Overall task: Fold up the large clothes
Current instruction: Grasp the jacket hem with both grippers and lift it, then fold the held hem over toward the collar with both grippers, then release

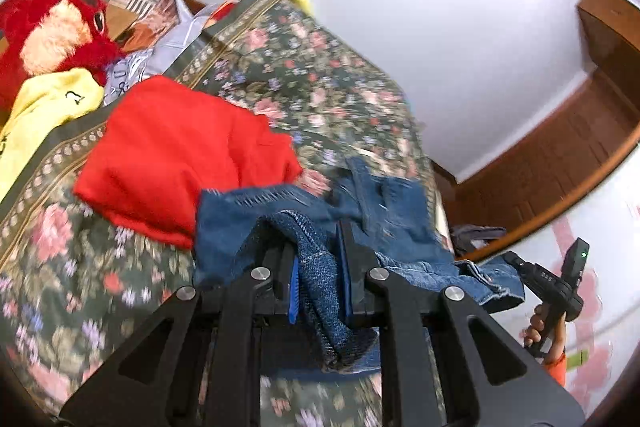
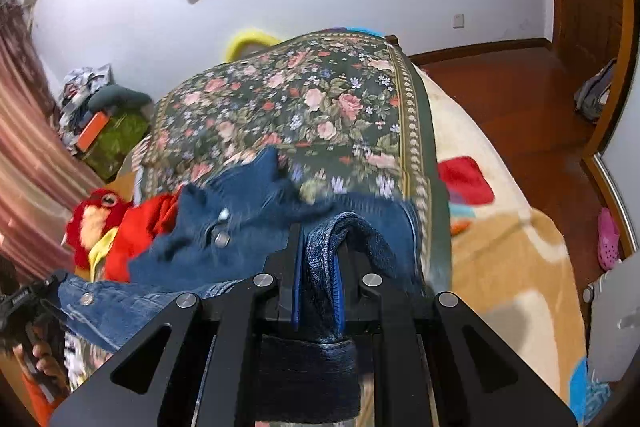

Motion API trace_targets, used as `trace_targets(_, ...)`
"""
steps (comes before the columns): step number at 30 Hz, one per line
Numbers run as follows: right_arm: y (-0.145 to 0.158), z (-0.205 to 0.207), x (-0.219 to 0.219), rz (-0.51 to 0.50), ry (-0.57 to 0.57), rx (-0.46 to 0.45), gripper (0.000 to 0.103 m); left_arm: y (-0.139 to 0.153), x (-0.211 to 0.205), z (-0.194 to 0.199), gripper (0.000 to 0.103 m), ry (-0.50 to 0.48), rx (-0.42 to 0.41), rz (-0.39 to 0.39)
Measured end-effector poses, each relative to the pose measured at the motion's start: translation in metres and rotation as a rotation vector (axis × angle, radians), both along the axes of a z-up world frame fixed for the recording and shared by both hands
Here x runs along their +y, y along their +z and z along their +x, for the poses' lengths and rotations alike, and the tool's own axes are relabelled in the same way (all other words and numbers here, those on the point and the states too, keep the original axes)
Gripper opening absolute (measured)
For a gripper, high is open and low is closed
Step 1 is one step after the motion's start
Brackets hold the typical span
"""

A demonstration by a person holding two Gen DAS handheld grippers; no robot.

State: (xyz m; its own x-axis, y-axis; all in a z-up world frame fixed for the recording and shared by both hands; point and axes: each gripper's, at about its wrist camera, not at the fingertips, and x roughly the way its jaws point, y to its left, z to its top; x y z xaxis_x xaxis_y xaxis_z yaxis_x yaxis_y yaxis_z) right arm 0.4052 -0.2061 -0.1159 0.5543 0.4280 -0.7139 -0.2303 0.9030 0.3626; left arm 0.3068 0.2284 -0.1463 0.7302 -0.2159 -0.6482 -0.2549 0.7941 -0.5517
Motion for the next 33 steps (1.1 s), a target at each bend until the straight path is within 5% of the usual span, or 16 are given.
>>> trace_targets(8,-0.076,0.064,0.021,-0.063,-0.014,0.180,0.012,-0.102,0.016,0.076,0.016,0.011,0.234,0.039)
trace_targets(11,-0.095,0.072,0.009,-0.014,-0.030,0.254,0.013,-0.124,0.015,0.078,0.019,-0.015,0.253,0.054)
trace_targets(14,-0.096,0.072,0.002,0.002,-0.010,0.308,0.016,-0.119,0.009,0.077,0.020,-0.052,0.253,0.103)
trace_targets(17,-0.077,0.061,0.004,-0.068,0.026,0.267,0.018,-0.104,0.000,0.076,0.020,-0.100,0.264,0.161)
trace_targets(18,-0.068,0.056,0.005,-0.118,0.027,0.235,0.022,-0.098,-0.001,0.076,0.020,-0.110,0.264,0.173)
trace_targets(21,-0.034,0.038,0.006,-0.303,-0.037,0.057,0.057,-0.079,-0.001,0.071,0.021,-0.121,0.237,0.164)
trace_targets(22,-0.024,0.032,0.005,-0.319,-0.040,0.010,0.060,-0.072,0.000,0.067,0.022,-0.119,0.227,0.151)
trace_targets(23,-0.013,0.024,0.004,-0.331,-0.033,-0.029,0.060,-0.064,0.001,0.063,0.027,-0.104,0.222,0.154)
trace_targets(25,0.003,0.009,0.003,-0.328,-0.002,-0.059,0.060,-0.045,0.002,0.050,0.055,-0.034,0.188,0.232)
trace_targets(27,0.015,-0.009,0.003,-0.297,0.037,-0.073,0.060,-0.027,0.002,0.034,0.066,0.007,0.131,0.309)
trace_targets(33,0.005,-0.052,0.015,-0.307,0.156,-0.059,0.062,-0.017,-0.014,0.003,0.067,-0.063,0.144,0.381)
